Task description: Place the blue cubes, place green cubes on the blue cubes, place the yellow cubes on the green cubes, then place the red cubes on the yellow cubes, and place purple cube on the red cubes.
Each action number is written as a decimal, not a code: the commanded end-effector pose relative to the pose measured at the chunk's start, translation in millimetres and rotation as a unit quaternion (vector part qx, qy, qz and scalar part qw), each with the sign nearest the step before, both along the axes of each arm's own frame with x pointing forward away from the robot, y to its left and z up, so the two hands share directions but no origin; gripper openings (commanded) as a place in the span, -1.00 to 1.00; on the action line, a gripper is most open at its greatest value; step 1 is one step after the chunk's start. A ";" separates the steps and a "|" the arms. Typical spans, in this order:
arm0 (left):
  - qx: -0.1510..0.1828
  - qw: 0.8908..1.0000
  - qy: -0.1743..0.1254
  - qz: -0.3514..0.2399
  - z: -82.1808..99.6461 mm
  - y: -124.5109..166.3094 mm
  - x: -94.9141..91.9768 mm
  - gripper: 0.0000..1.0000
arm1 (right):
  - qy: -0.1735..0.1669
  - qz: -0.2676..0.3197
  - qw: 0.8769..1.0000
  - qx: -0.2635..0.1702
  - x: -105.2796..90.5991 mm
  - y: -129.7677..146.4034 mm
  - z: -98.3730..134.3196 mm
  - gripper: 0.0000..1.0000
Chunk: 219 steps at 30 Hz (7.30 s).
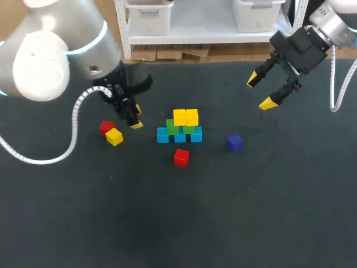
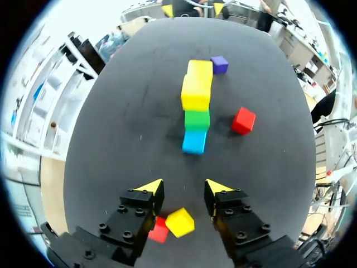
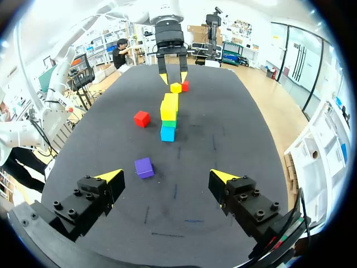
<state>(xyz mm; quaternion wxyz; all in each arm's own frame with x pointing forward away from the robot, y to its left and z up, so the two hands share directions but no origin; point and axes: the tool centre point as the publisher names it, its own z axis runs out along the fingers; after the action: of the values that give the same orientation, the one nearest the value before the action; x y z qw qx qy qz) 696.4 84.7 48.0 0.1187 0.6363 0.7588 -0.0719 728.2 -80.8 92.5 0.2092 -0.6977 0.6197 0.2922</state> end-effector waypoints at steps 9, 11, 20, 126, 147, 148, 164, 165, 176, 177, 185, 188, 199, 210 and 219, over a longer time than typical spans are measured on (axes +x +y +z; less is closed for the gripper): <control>-0.006 1.000 0.016 -0.005 -20.3 27.4 -3.2 0.00 | 0.000 0.001 1.000 0.001 0.6 -0.2 -0.3 1.00; -0.008 1.000 0.021 -0.014 -22.5 24.8 -3.2 0.00 | 0.000 0.001 1.000 0.001 0.6 -0.2 -0.3 1.00; 0.001 0.999 0.036 -0.027 -40.6 24.2 2.7 0.25 | 0.000 0.001 1.000 0.001 0.6 -0.2 -0.3 1.00; 0.081 0.987 0.048 -0.131 36.7 -20.4 -20.5 -1.00 | 0.000 0.001 1.000 0.001 0.6 -0.2 -0.3 1.00; 0.048 0.991 0.047 -0.112 31.5 -61.1 -5.1 -1.00 | 0.000 0.001 1.000 0.001 0.6 -0.2 -0.3 1.00; 0.047 0.992 0.047 -0.112 30.6 -62.1 -4.8 -1.00 | 0.000 0.001 1.000 0.001 0.6 -0.2 -0.3 1.00; 0.036 0.993 0.057 -0.098 16.5 -72.5 1.5 -1.00 | 0.000 0.001 1.000 0.001 0.6 -0.2 -0.3 1.00; 0.037 0.993 0.057 -0.099 16.3 -72.7 1.6 -1.00 | 0.000 0.001 1.000 0.001 0.6 -0.2 -0.3 1.00; 0.039 0.993 0.057 -0.099 15.6 -74.2 6.0 -1.00 | 0.000 0.001 1.000 0.001 0.6 -0.2 -0.3 1.00; 0.040 0.993 0.057 -0.099 15.5 -74.5 6.3 -1.00 | 0.000 0.001 1.000 0.001 0.6 -0.2 -0.3 1.00; 0.040 0.993 0.056 -0.101 15.3 -76.0 7.3 -1.00 | 0.000 0.001 1.000 0.001 0.6 -0.2 -0.3 1.00; 0.040 0.993 0.056 -0.101 15.2 -76.3 7.3 -1.00 | 0.000 0.001 1.000 0.001 0.6 -0.2 -0.3 1.00; 0.039 0.993 0.056 -0.100 15.7 -75.9 6.9 -1.00 | 0.000 0.001 1.000 0.001 0.6 -0.2 -0.3 1.00; 0.038 0.993 0.058 -0.099 15.6 -75.7 7.1 -1.00 | 0.000 0.001 1.000 0.001 0.6 -0.2 -0.3 1.00; 0.038 0.993 0.059 -0.099 15.1 -76.3 7.2 -1.00 | 0.000 0.001 1.000 0.001 0.6 -0.2 -0.3 1.00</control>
<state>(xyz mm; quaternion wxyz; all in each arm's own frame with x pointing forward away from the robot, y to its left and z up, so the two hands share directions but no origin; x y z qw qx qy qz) 701.1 9.2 63.6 0.0446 0.7061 0.7009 -0.0902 728.2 -80.8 92.5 0.2092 -0.6977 0.6197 0.2922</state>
